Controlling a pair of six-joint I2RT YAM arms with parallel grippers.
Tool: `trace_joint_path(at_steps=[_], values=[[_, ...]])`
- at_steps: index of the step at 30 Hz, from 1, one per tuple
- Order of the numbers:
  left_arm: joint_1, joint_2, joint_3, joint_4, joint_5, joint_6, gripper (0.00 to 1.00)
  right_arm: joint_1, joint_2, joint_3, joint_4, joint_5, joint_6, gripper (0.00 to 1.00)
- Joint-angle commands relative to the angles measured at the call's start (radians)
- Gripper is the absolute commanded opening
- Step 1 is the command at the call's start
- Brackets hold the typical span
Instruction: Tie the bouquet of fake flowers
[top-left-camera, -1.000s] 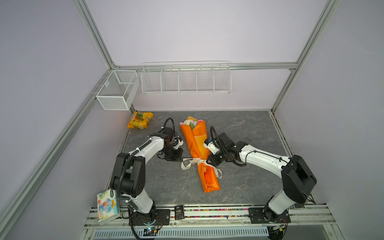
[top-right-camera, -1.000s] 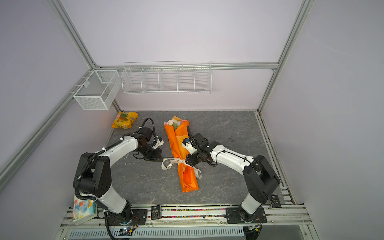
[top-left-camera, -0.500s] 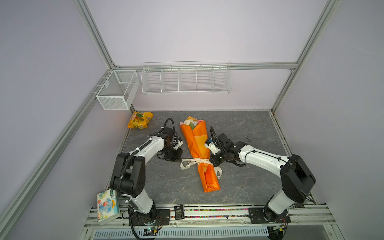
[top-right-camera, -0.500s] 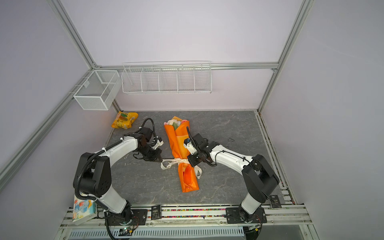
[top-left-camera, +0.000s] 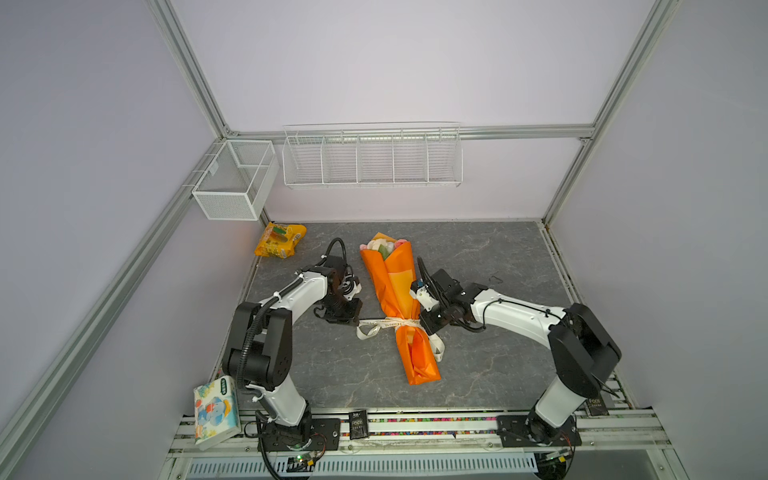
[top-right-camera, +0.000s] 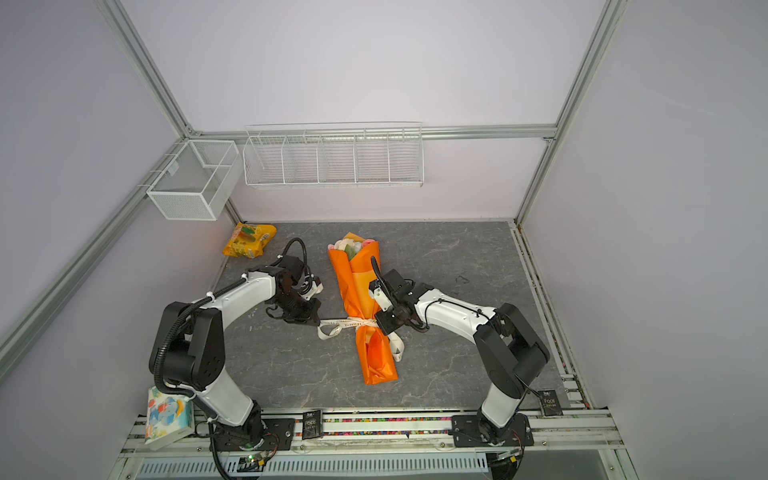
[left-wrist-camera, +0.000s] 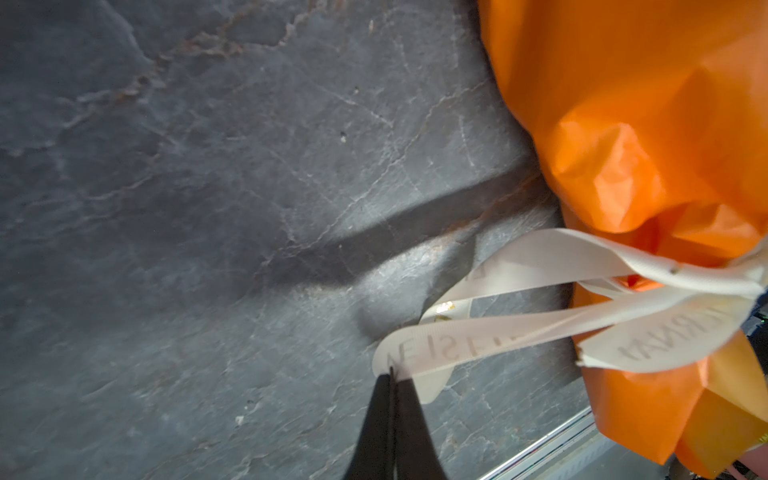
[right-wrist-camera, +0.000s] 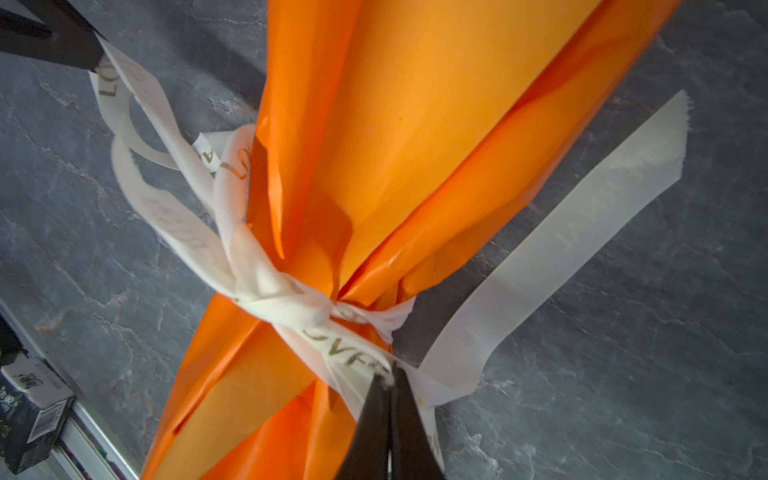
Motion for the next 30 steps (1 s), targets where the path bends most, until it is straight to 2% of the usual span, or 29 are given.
trace_joint_path(at_steps=[1,9,16,22,26,28,29,30], values=[[0.011,-0.011,-0.005,-0.014,-0.032,0.0,0.0,0.001,0.015,0.018,-0.03,0.009,0.008,0.07],[0.036,-0.028,-0.015,0.009,-0.092,-0.052,0.0,0.001,0.035,0.025,-0.05,0.039,0.011,0.07],[0.041,0.0,-0.019,-0.002,-0.085,-0.037,0.0,0.0,0.051,0.014,-0.038,0.038,0.023,0.07],[0.045,-0.026,-0.029,0.008,-0.176,-0.068,0.0,0.001,0.051,0.009,-0.036,0.041,0.023,0.07],[0.047,-0.017,-0.021,0.004,-0.157,-0.053,0.0,0.0,0.047,0.009,-0.032,0.036,0.024,0.07],[0.047,-0.003,-0.002,-0.002,-0.088,-0.034,0.0,0.004,0.037,0.022,-0.032,0.017,0.017,0.1],[0.046,-0.005,0.007,-0.001,-0.042,-0.036,0.17,0.005,0.027,0.03,-0.032,0.012,0.014,0.17],[0.042,-0.026,0.004,0.014,0.001,-0.043,0.38,0.005,0.008,0.04,-0.031,0.019,0.021,0.23]])
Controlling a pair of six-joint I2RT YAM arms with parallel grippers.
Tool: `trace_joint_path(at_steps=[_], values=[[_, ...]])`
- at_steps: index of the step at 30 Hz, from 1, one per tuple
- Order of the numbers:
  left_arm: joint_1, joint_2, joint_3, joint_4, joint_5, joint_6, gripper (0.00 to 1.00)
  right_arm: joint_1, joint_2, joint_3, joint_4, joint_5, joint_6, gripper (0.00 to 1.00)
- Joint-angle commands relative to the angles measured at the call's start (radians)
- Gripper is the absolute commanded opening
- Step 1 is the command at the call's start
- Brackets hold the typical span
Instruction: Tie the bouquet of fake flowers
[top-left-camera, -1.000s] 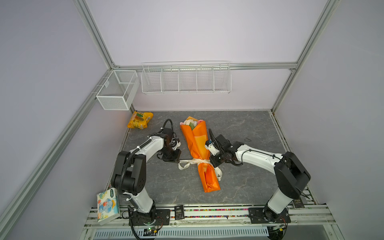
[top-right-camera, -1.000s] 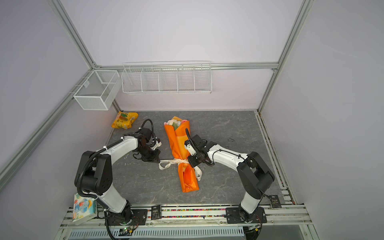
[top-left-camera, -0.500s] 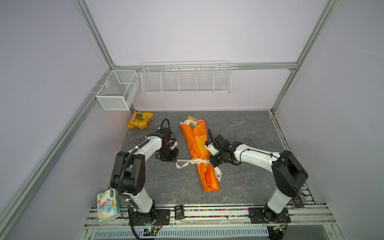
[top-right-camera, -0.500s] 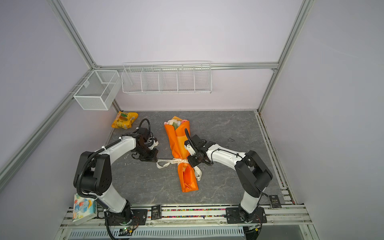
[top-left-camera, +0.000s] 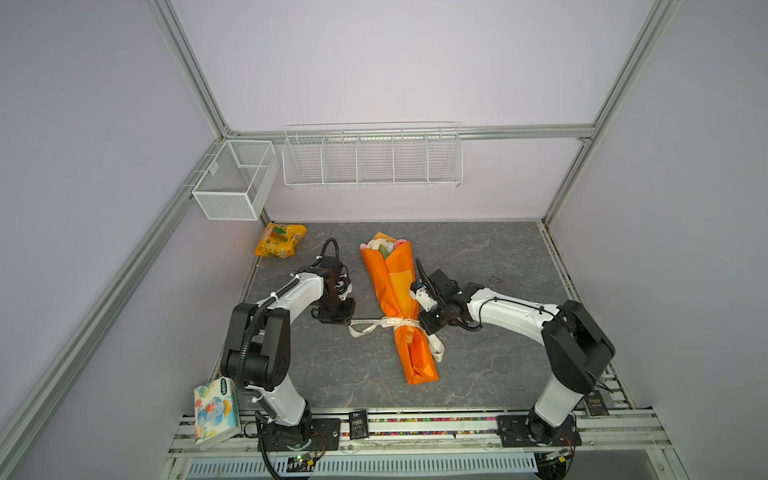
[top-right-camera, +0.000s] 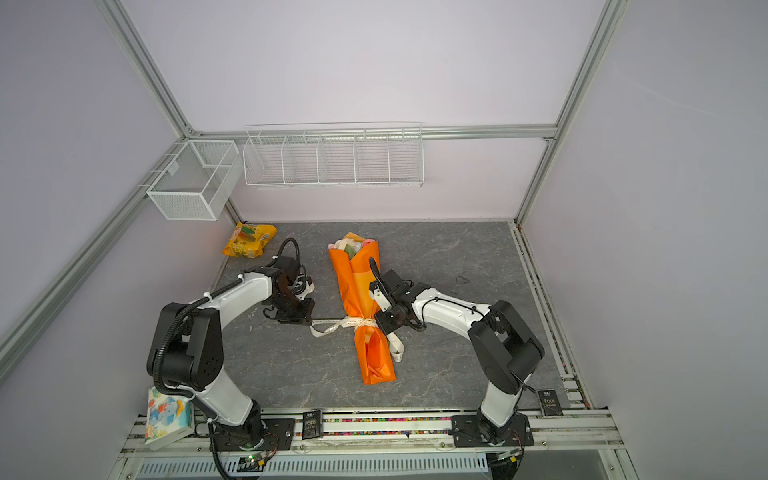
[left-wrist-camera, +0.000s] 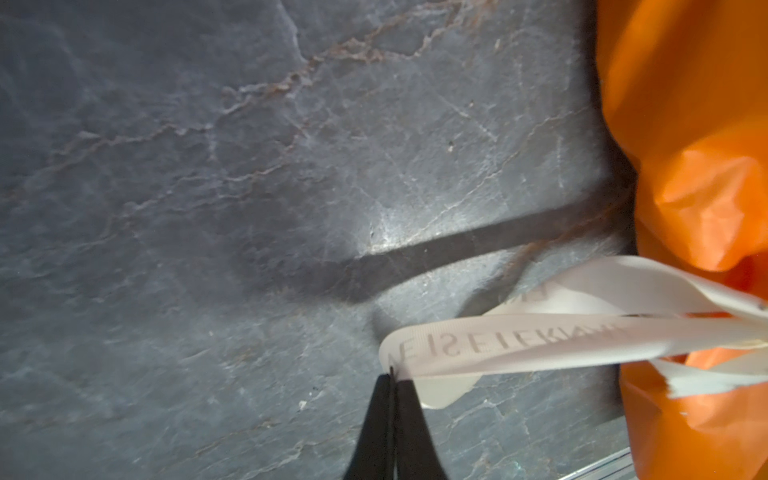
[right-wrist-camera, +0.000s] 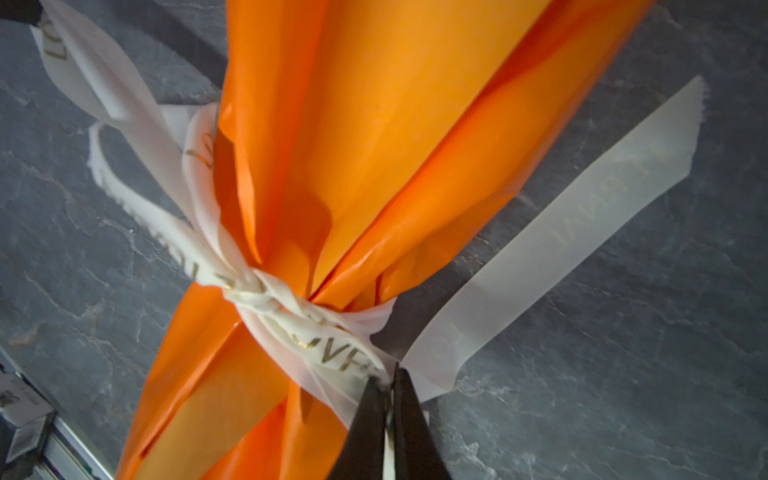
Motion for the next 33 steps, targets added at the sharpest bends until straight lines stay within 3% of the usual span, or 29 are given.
trace_joint_path(at_steps=[1,5,10,16,25,27,30,33], values=[[0.004,-0.054,0.02,0.007,0.086,-0.009,0.46,0.005,-0.052,0.031,-0.016,0.011,0.005,0.3],[0.003,-0.217,0.02,0.023,0.047,-0.055,0.56,-0.002,-0.146,0.025,-0.002,0.028,0.014,0.35],[-0.061,-0.328,-0.032,0.097,0.184,-0.115,0.56,-0.008,-0.229,-0.022,-0.002,0.096,0.059,0.36],[-0.156,-0.288,-0.152,0.288,0.303,-0.283,0.57,-0.039,-0.292,-0.123,0.091,-0.076,0.121,0.39],[-0.168,-0.196,-0.245,0.5,0.399,-0.383,0.58,-0.025,-0.194,-0.059,0.095,-0.084,0.157,0.39],[-0.168,-0.167,-0.247,0.543,0.417,-0.401,0.52,-0.02,-0.151,-0.02,0.102,-0.141,0.165,0.39],[-0.168,-0.131,-0.238,0.546,0.396,-0.393,0.43,0.009,-0.11,0.006,0.112,-0.128,0.178,0.39],[-0.168,-0.116,-0.233,0.546,0.399,-0.386,0.28,0.026,-0.082,0.017,0.109,-0.121,0.19,0.4]])
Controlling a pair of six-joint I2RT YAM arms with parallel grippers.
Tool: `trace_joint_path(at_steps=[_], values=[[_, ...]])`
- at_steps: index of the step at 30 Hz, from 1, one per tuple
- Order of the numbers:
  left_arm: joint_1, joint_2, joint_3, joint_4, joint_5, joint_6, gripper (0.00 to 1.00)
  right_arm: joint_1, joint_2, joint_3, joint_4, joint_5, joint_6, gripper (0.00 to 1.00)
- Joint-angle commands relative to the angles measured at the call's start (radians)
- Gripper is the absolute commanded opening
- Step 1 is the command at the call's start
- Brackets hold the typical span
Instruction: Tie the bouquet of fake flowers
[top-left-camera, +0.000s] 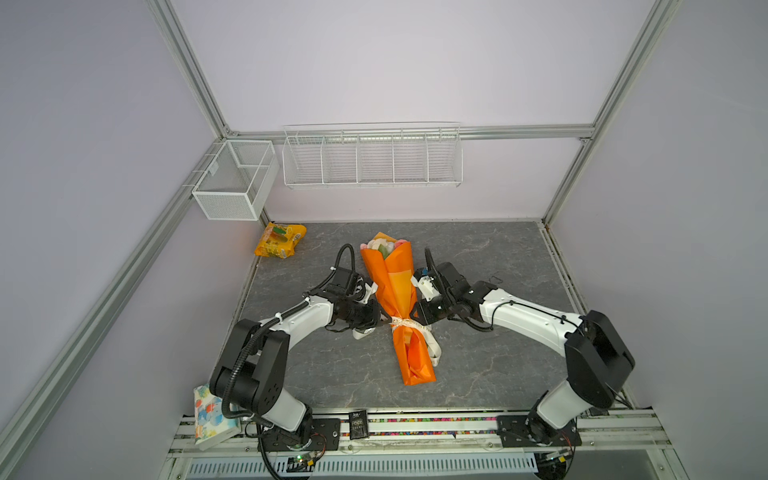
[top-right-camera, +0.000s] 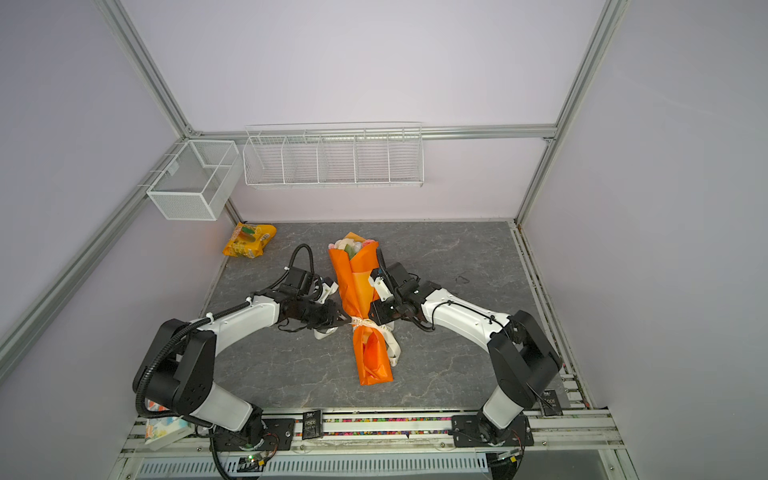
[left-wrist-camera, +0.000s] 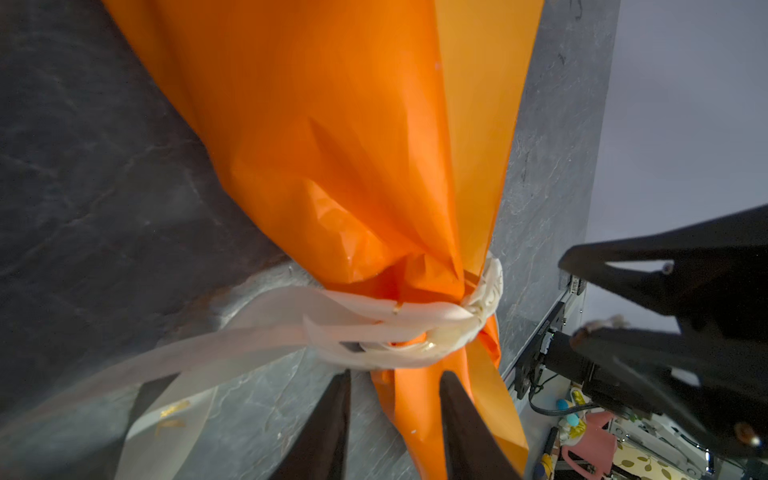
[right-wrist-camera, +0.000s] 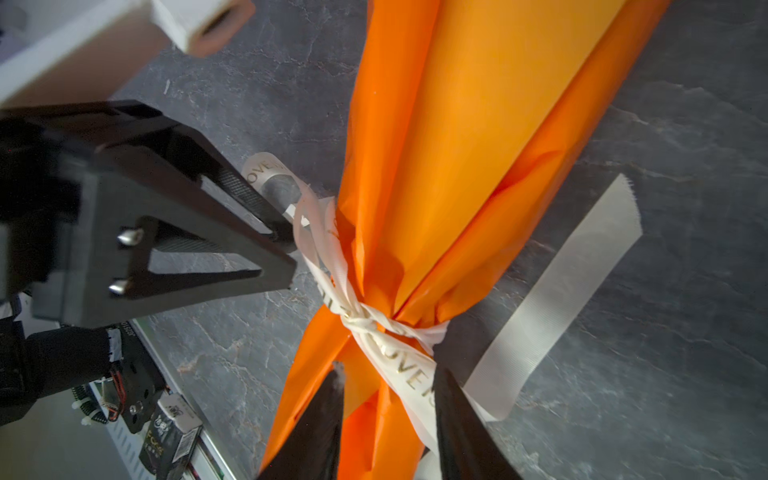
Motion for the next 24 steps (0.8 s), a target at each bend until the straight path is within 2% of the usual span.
trace_joint_path(at_steps=[1,3,6,7,9,10,15,20,24], values=[[-0.002,0.012,0.008,0.038,0.01,-0.001,0.26,0.026,0.026,0.025,0.007,-0.017,0.027,0.4],[-0.001,0.014,0.008,0.036,0.016,0.007,0.09,0.046,0.034,0.035,-0.011,0.017,0.02,0.39],[-0.002,0.009,0.007,0.028,0.014,0.01,0.06,0.058,0.048,0.042,-0.039,0.044,0.01,0.39],[-0.002,0.002,0.008,0.009,-0.004,0.015,0.15,0.062,0.049,0.04,-0.045,0.067,0.012,0.39],[0.0,-0.029,-0.014,0.009,-0.058,0.0,0.48,0.061,0.039,0.028,-0.041,0.075,0.008,0.39],[0.005,-0.047,-0.025,0.016,-0.081,-0.016,0.56,0.063,0.035,0.027,-0.041,0.076,0.007,0.39],[0.021,-0.08,-0.037,0.026,-0.124,-0.03,0.62,0.061,0.042,0.033,-0.055,0.098,0.011,0.39],[0.036,-0.02,-0.013,0.083,-0.029,-0.037,0.64,0.062,0.041,0.028,-0.055,0.109,0.014,0.39],[0.036,0.009,0.018,0.091,0.022,-0.03,0.6,0.061,0.045,0.028,-0.062,0.112,0.012,0.39]])
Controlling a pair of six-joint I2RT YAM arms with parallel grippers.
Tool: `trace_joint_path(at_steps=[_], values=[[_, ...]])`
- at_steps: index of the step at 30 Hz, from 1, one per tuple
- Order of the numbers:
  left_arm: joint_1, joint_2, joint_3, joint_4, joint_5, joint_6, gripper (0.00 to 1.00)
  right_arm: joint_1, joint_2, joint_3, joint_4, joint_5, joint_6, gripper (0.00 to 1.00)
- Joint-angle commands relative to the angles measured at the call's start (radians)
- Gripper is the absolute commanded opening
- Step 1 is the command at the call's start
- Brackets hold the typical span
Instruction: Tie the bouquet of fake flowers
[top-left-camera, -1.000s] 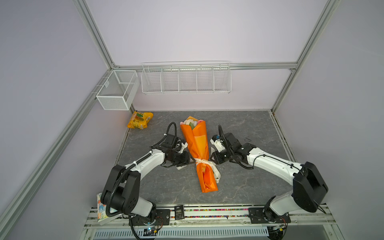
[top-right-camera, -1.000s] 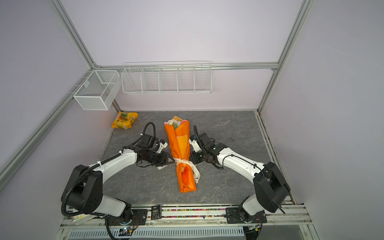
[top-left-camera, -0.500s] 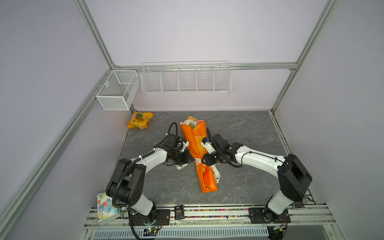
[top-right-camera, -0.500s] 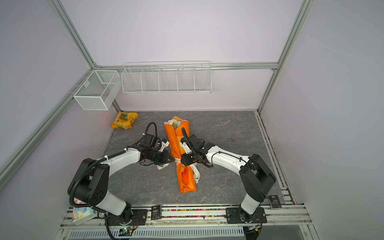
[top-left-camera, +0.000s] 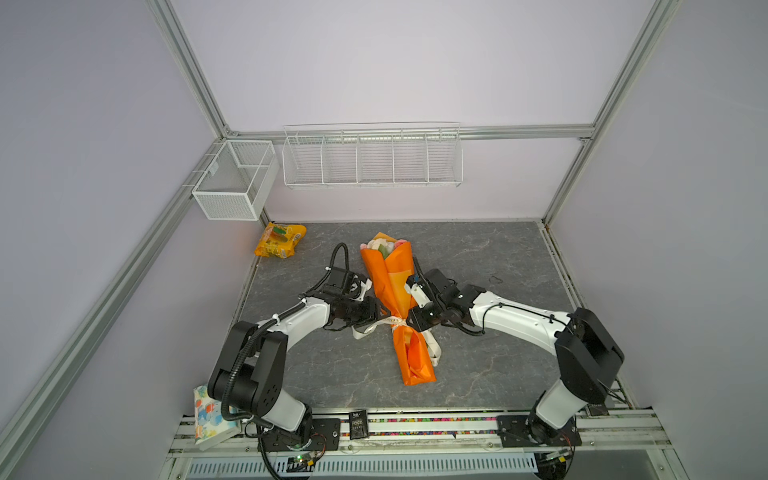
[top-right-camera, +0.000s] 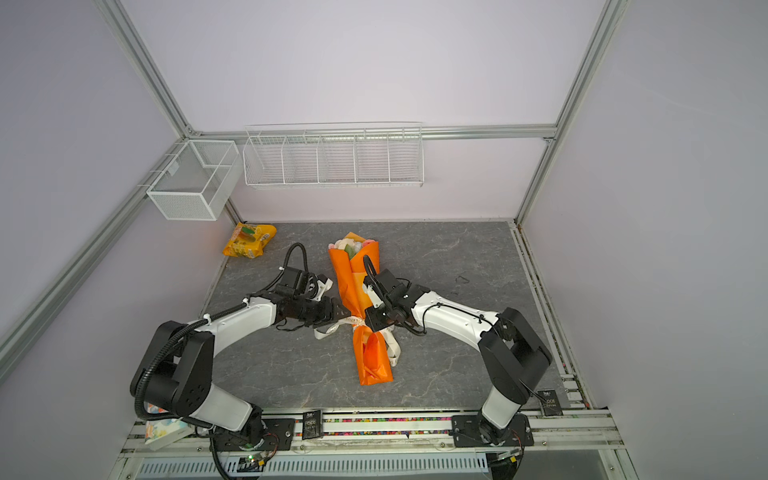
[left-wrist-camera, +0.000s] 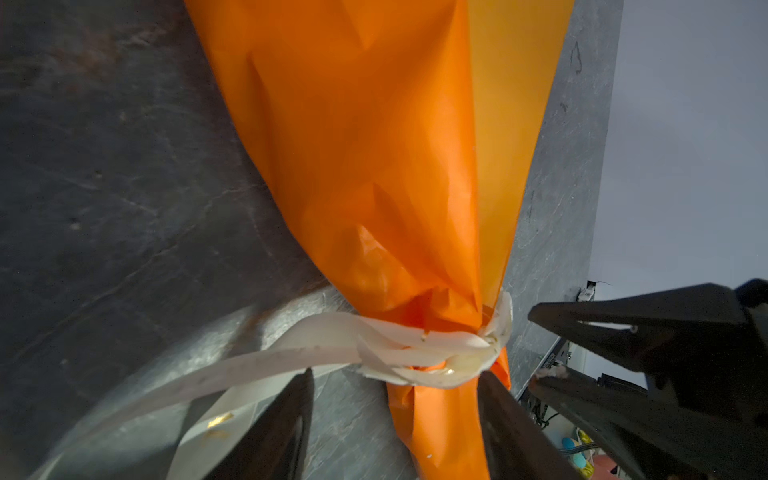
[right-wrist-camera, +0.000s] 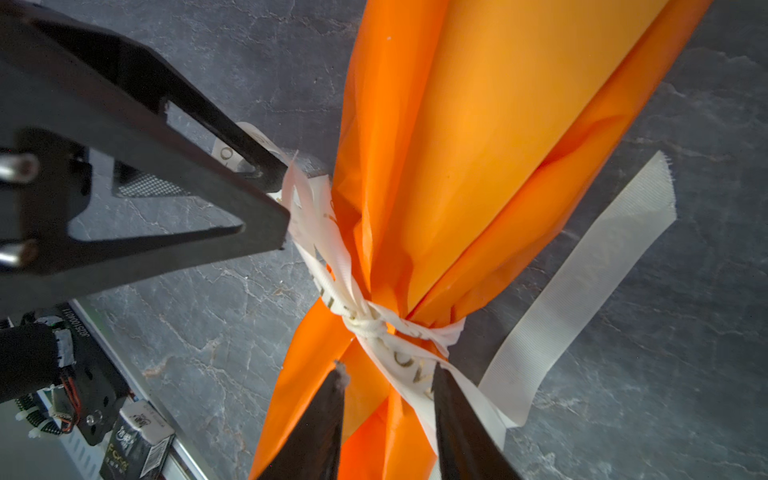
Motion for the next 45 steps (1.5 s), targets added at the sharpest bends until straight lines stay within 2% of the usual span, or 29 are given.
trace_joint_path(at_steps=[1,3,6,13,15,16,25,29,34,37,39,41,43,45], values=[[0.002,0.026,0.044,0.027,0.059,0.002,0.57,0.003,0.009,0.009,-0.029,0.015,0.001,0.39],[0.001,0.033,0.038,0.043,0.076,-0.003,0.55,0.004,0.009,0.011,-0.032,0.016,-0.004,0.39],[0.001,0.037,0.032,0.048,0.08,-0.003,0.47,0.003,0.009,0.018,-0.039,0.022,-0.01,0.39],[0.001,0.013,0.018,0.052,0.108,-0.004,0.09,0.003,0.031,0.022,-0.047,0.033,-0.015,0.39],[0.001,-0.001,0.012,0.049,0.111,-0.007,0.06,0.001,0.033,0.024,-0.049,0.037,-0.01,0.39],[0.001,-0.009,0.009,0.049,0.115,-0.006,0.01,0.002,0.033,0.024,-0.047,0.036,-0.009,0.39],[0.007,-0.093,0.013,-0.053,0.051,0.027,0.0,-0.001,0.055,0.022,-0.07,0.042,-0.003,0.39],[0.033,-0.1,0.004,-0.08,0.044,0.034,0.0,-0.001,0.065,0.007,-0.055,0.046,-0.004,0.36],[0.087,-0.122,-0.016,-0.146,0.015,0.076,0.0,-0.002,0.091,0.002,-0.058,0.051,0.003,0.27],[0.102,-0.137,-0.024,-0.152,0.013,0.084,0.0,-0.002,0.088,0.008,-0.077,0.065,0.016,0.26],[0.101,-0.136,-0.031,-0.138,0.046,0.08,0.0,0.01,0.035,0.009,-0.06,0.071,0.007,0.29],[0.1,-0.13,-0.033,-0.131,0.061,0.077,0.0,0.013,-0.021,0.0,-0.013,0.083,0.053,0.37],[0.1,-0.126,-0.03,-0.132,0.069,0.081,0.0,0.013,-0.027,0.007,0.06,0.006,0.11,0.39],[0.1,-0.124,-0.027,-0.132,0.068,0.083,0.0,0.015,0.02,0.046,0.072,-0.023,0.191,0.41]])
